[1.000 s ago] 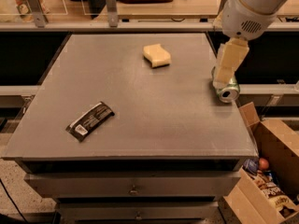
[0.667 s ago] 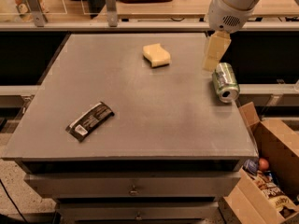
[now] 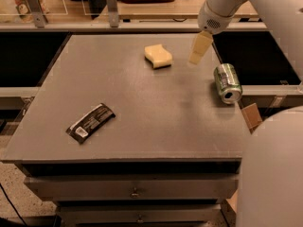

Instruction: Pick sponge

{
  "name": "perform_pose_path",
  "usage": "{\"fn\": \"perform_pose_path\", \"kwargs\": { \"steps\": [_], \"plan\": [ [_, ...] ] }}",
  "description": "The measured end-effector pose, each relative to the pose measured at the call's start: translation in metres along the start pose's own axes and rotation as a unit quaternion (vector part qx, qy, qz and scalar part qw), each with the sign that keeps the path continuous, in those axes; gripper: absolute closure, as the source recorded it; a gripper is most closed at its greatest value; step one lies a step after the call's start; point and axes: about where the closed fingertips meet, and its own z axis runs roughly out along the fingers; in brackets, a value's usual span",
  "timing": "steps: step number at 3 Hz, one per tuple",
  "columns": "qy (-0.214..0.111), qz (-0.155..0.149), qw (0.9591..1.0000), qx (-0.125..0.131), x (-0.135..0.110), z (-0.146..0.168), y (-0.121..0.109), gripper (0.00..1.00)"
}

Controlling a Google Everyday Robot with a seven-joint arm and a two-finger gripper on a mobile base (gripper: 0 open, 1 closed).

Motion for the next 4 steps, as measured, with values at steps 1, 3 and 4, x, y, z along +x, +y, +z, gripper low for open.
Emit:
{"fn": "perform_pose_path", "kwargs": {
  "steps": [1, 3, 4],
  "plan": [
    [-0.02, 0.029, 0.9994, -0.002, -0.015, 0.033, -0.008, 0.0],
    [-0.083, 0.067, 0.994, -0.022, -0.043, 0.072, -0.001, 0.0],
    [-0.11, 0.073, 0.9907, -0.034, -0.059, 0.083, 0.004, 0.0]
  ]
}}
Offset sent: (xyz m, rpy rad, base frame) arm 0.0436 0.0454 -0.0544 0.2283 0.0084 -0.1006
